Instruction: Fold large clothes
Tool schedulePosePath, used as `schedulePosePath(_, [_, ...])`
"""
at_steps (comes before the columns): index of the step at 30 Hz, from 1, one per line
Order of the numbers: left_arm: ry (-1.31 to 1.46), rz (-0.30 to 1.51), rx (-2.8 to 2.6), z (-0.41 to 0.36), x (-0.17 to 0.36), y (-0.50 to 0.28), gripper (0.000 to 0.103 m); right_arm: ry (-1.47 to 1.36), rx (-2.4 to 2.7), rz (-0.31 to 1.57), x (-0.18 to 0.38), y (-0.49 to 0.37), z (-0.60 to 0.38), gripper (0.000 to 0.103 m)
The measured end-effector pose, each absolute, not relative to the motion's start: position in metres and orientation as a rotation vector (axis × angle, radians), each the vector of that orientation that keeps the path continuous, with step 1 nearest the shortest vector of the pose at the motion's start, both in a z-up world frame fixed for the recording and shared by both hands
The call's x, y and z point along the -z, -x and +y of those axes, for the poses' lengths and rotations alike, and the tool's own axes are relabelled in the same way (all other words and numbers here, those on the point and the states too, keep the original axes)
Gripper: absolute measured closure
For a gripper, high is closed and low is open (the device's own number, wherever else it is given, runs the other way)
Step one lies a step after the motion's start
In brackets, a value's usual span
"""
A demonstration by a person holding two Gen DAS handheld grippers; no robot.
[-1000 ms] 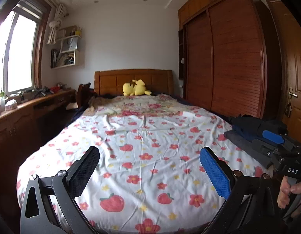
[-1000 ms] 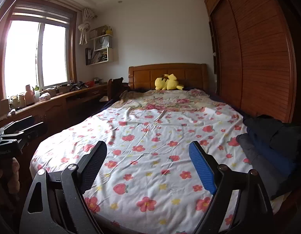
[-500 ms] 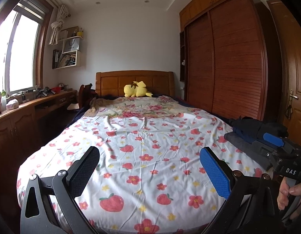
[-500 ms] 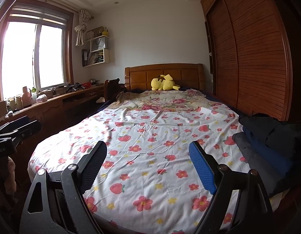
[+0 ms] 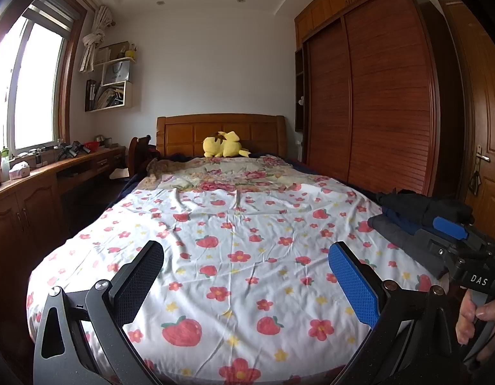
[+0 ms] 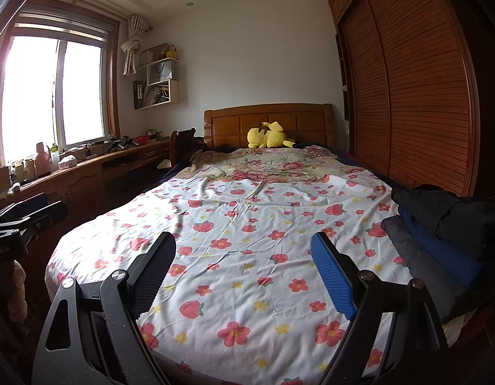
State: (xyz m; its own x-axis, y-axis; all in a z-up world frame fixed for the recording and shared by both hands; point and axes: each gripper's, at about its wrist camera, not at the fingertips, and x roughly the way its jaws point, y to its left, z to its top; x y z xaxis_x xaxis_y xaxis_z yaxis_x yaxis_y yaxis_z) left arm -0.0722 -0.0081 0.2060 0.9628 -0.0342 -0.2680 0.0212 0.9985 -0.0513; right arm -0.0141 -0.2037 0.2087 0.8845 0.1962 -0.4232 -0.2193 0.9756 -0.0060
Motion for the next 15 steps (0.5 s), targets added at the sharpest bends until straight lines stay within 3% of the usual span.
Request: schedulePosePath(15, [0.049, 0.28, 0.035, -0.0073, -0.2066, 0.0729, 0.001, 0.051, -0.209, 0.441, -0.2028, 0.0133, -0.2067, 0.016])
